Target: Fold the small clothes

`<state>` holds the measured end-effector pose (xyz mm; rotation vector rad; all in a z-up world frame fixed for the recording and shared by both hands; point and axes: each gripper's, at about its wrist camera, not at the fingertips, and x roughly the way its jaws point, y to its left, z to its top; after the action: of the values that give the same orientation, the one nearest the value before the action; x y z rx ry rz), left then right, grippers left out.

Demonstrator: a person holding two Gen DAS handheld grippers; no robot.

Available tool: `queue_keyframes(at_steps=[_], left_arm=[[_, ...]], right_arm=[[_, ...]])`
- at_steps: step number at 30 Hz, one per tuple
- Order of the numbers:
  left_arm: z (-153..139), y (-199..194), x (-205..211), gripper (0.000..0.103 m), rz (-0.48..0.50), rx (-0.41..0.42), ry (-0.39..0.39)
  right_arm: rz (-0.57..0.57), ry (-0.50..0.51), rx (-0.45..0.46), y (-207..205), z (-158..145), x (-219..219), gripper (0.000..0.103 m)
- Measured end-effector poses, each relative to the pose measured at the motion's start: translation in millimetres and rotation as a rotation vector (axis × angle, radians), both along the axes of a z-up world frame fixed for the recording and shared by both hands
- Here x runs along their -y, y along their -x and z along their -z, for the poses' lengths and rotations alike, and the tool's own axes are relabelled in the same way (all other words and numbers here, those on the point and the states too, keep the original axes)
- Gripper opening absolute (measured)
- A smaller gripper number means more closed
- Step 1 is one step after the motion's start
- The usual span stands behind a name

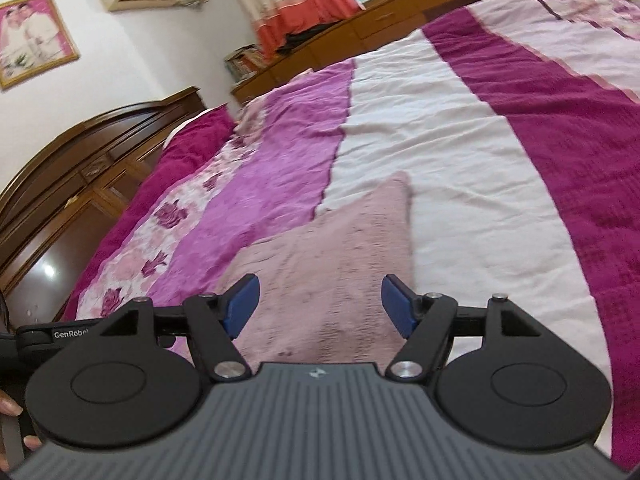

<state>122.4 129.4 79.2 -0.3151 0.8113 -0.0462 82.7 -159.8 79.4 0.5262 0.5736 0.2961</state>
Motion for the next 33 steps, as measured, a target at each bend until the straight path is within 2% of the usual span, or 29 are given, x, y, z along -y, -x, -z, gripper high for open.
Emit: queue_keyframes(at_steps=[8, 15, 21, 29, 31, 33], left_arm=[[23, -39, 17, 0.066, 0.028, -0.016, -0.015], [37, -45, 14, 0.066, 0.005, 0.018, 0.101], [40, -44, 21, 0.066, 0.054, 0.044, 0.181], [47, -47, 38, 0.063, 0.061, 0.063, 0.143], [48, -47, 42, 0.033, 0.079, 0.079, 0.133], [49, -47, 43, 0.026, 0.071, 0.096, 0.137]], right_arm=[[0.033, 0.016, -0.025, -5, 16, 3, 0.074], [0.038, 0.025, -0.031, -9, 26, 4, 0.074], [0.041, 0.012, -0.051, -12, 36, 5, 0.074], [0.038, 0.025, -0.044, -14, 40, 4, 0.074], [0.04, 0.022, -0.044, -15, 41, 2, 0.074], [0.05, 0.001, -0.039, -16, 42, 1, 0.074]])
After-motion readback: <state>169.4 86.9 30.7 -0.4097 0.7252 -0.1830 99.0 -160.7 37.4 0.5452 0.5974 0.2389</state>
